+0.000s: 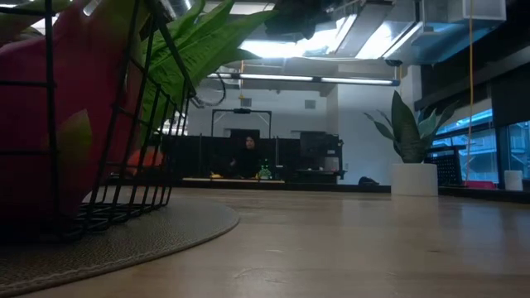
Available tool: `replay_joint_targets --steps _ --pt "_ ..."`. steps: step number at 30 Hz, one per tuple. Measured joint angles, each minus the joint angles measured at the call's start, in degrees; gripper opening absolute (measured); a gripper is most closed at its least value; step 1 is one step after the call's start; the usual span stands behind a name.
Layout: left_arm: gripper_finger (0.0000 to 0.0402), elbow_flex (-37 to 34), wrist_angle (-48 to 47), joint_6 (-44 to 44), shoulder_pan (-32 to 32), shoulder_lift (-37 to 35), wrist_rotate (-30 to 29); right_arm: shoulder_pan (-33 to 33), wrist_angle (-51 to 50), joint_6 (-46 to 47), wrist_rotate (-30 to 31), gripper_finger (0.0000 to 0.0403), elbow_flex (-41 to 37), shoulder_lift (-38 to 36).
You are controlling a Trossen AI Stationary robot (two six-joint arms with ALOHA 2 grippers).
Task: Build produce basket
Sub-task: Put the orange tangerine into the black wire basket
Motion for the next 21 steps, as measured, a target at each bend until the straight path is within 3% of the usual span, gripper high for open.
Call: replay_joint_targets --steps 6,16,21 --pt "0.0000 0.01 -5.44 -6.53 -6.85 -10.58 5.16 0.00 -0.23 -0.21 -0.32 0.0102 0.00 0.00" --pt "0.0000 0.02 -10.20 -18.79 -23.65 -25.41 13.23 0.04 -0.82 -3.21 -7.32 0.0102 0.00 0.02" --pt "0.0000 0.02 -9.82 -27.46 -34.08 -30.31 13.46 0.02 -1.34 -3.18 -8.05 0.0102 0.00 0.02"
